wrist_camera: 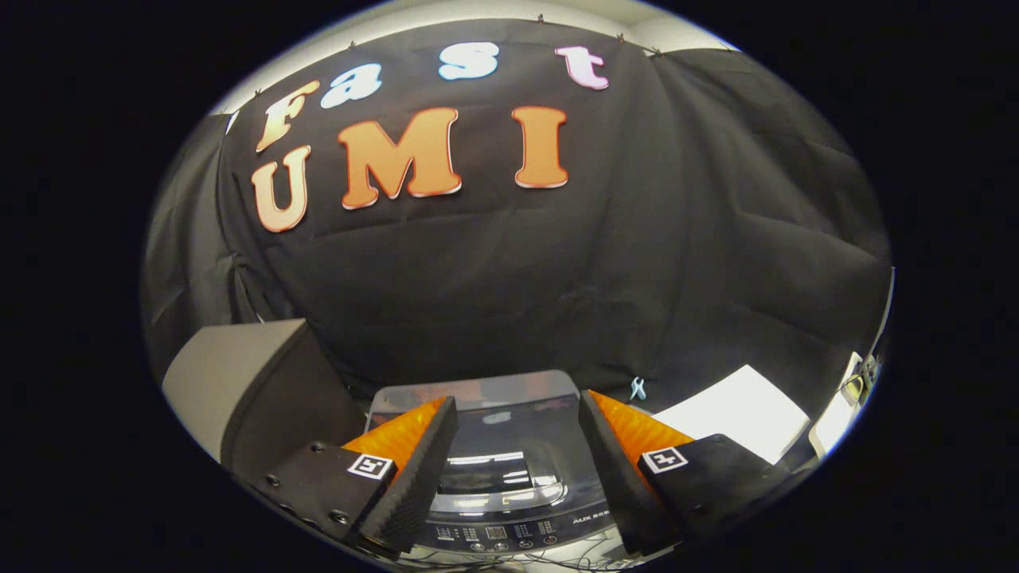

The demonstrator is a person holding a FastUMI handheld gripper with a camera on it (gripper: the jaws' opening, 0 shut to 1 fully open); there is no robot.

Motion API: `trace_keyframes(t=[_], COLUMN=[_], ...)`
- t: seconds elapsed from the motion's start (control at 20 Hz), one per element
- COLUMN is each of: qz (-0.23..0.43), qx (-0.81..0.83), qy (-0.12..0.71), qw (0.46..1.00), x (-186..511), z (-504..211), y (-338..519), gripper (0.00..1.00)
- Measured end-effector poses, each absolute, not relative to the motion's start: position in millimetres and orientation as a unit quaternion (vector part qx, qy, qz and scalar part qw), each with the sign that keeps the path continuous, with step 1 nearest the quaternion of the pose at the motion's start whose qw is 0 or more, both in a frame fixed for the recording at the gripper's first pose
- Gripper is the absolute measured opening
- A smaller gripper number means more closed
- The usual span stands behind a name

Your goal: Put the clothes into the washing machine and then close the washing machine lid.

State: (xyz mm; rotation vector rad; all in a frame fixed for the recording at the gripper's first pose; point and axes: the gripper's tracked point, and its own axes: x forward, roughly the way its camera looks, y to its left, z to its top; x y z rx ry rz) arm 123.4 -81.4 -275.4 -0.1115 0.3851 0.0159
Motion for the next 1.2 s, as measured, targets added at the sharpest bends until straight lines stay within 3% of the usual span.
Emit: trace_keyframes(t=[0.5,1.2], qz=[0.026,0.012], qx=[-0.009,-0.033], qy=[0.102,0.085], qw=[0.994,0.996], x=[76.7,44.4], z=[-125.7,-79.6], y=[-21.3,-15.3], gripper=[0.98,0.98])
